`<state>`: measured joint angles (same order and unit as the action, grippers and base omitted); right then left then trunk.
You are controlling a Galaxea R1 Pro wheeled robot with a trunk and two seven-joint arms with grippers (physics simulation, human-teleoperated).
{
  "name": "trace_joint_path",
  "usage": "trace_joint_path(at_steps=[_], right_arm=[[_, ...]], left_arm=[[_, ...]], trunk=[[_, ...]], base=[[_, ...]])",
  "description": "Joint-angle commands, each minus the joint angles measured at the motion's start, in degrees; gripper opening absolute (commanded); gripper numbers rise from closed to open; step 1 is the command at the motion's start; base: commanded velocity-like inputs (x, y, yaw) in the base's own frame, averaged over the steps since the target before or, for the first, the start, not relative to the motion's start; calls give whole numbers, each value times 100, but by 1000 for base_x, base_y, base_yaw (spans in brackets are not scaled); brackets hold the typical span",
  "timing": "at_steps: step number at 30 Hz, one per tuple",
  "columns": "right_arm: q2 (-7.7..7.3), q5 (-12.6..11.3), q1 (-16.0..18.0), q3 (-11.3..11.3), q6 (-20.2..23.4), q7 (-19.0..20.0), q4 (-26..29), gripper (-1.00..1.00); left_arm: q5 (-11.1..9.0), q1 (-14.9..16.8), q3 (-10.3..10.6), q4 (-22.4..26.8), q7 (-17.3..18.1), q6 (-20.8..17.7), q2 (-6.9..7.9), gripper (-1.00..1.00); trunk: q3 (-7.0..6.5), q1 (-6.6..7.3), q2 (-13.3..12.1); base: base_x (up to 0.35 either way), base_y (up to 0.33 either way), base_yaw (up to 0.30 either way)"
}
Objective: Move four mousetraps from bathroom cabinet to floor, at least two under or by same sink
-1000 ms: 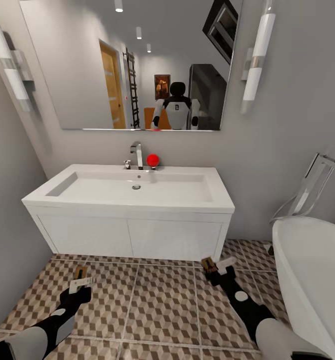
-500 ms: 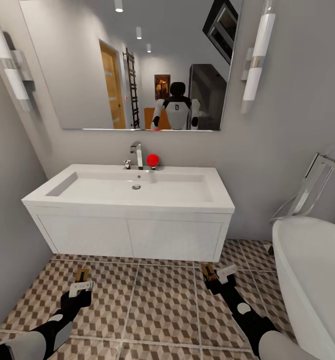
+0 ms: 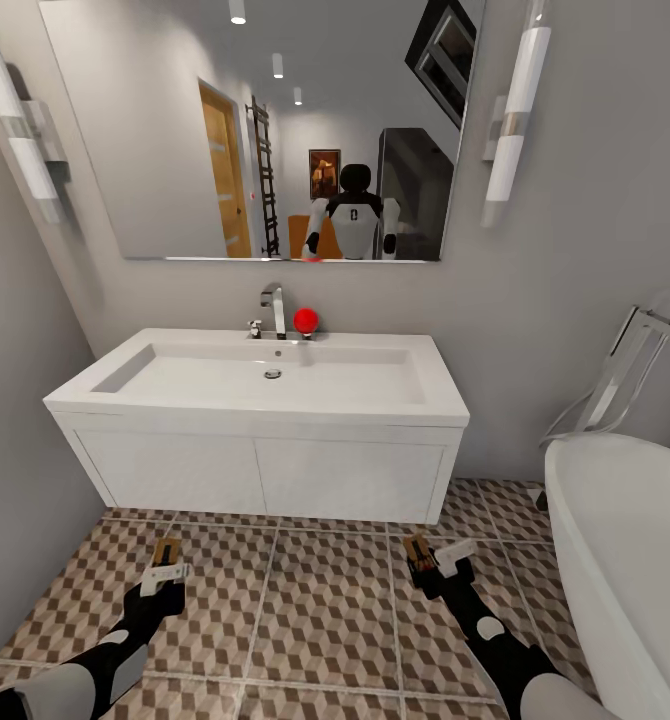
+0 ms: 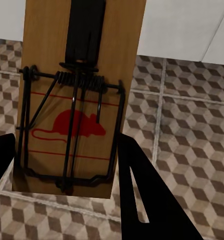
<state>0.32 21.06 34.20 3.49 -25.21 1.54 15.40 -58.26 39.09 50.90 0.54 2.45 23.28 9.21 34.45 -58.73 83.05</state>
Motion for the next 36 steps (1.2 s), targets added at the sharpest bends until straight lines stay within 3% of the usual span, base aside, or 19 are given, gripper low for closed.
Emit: trace_joint_path(at_steps=[1,11,22,36], right_arm=[[3,12,2,38,-19,33,-2,-100],[3,19,-1,37,-28,31,-2,-100],[3,13,-1,37,-29,6,-2,-100],[10,21,-1,46,-32,-5,-2,-100]], left_arm=[[-43,2,34,1,1,9,2,-100],[-38,2,36,-1,1,10,2,-100],[-37,0,34,-24,1,10,2,-100],[-37,1,34,-62,1,10,2,-100]], trunk=[[5,0,3],[5,0,3],[212,-241,444],[587,-549,1005]], base=[[0,0,0],[0,0,0],[0,0,0],[0,0,0]])
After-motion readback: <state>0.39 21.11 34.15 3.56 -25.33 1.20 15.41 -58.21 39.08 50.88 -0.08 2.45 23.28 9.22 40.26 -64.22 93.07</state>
